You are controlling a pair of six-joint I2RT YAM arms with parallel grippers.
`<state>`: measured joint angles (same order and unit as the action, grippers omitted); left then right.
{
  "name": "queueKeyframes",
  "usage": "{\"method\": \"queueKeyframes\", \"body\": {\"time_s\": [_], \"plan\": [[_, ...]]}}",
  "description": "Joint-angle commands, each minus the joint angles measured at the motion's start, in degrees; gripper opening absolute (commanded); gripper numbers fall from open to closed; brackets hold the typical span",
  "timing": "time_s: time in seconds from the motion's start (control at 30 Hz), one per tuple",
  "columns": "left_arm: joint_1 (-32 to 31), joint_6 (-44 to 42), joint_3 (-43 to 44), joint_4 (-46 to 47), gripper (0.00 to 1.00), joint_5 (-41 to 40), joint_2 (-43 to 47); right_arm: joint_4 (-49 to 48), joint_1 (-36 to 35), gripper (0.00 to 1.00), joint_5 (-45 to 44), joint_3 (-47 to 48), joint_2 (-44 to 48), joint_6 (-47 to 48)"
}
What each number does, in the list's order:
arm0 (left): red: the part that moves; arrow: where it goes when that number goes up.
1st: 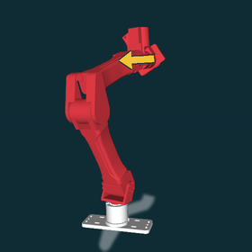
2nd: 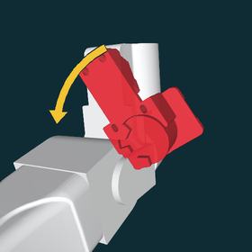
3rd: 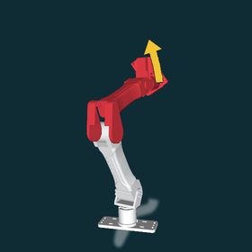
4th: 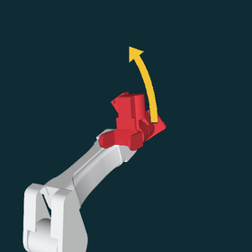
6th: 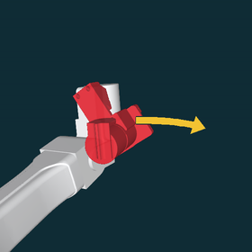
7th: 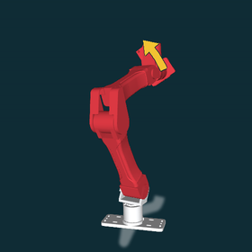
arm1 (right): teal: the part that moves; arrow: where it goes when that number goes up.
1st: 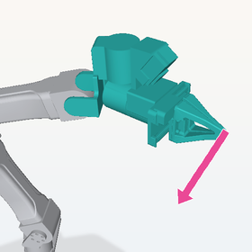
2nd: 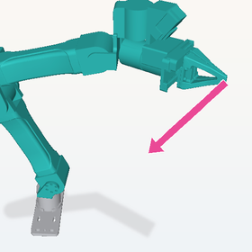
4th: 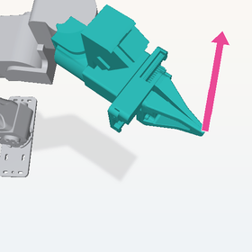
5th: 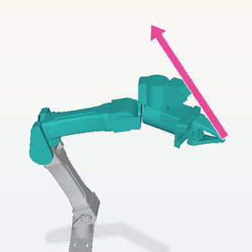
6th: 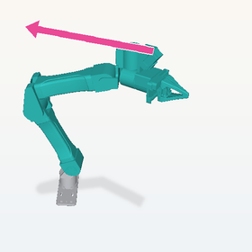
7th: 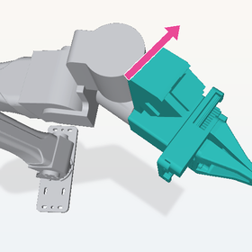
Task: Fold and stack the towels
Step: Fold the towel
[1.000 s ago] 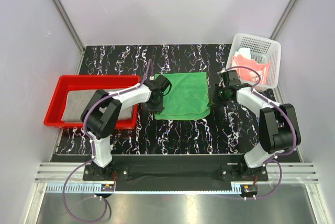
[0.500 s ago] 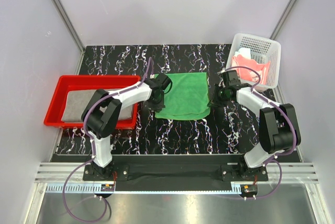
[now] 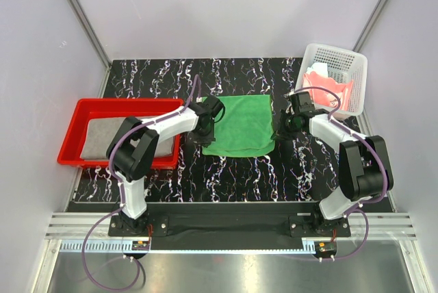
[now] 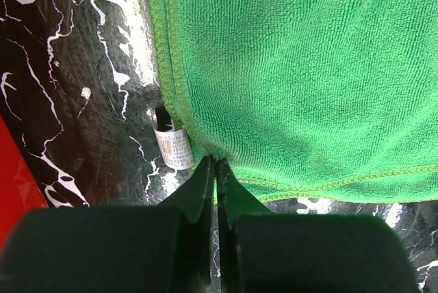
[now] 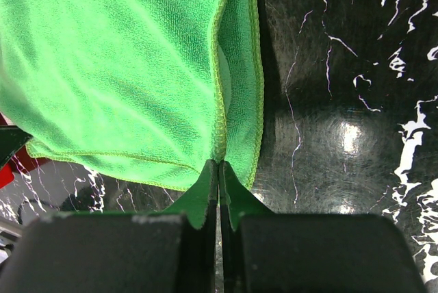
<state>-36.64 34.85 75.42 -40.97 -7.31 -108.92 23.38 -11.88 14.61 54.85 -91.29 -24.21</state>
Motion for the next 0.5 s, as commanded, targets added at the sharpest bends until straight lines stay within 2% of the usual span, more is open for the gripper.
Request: {"method": "queueKeyframes", "body": {"time_s": [0.0, 0.07, 0.13, 0.17, 0.2, 0.27, 0.47], "plan": [[0.34, -0.13, 1.49, 1.16, 0.00, 0.10, -0.24, -1.40, -0.60, 0.00, 0.77, 0.26, 1.73, 0.39], [0.26, -0.40, 1.75, 1.07, 0.03, 0.45, -0.32, -1.23, -0.60, 0.00, 0.68, 0.26, 1.90, 0.48], [0.26, -0.57, 2.45, 0.54, 0.19, 0.37, -0.41, -1.23, -0.69, 0.00, 0.77, 0.17, 1.90, 0.48], [0.34, -0.66, 2.63, 0.45, 0.20, 0.37, -0.59, -1.31, -0.69, 0.00, 0.77, 0.17, 1.81, 0.48], [0.26, -0.92, 2.80, 0.37, 0.11, 0.45, -0.76, -1.58, -0.60, 0.00, 0.94, 0.17, 1.81, 0.39], [0.26, -0.84, 2.63, 0.54, 0.00, 0.72, -1.20, -1.67, -0.60, 0.00, 1.21, 0.17, 1.81, 0.13], [0.26, -0.57, 2.19, 1.16, 0.00, 0.98, -1.29, -1.14, -0.51, 0.00, 0.77, 0.35, 2.08, 0.39]]}}
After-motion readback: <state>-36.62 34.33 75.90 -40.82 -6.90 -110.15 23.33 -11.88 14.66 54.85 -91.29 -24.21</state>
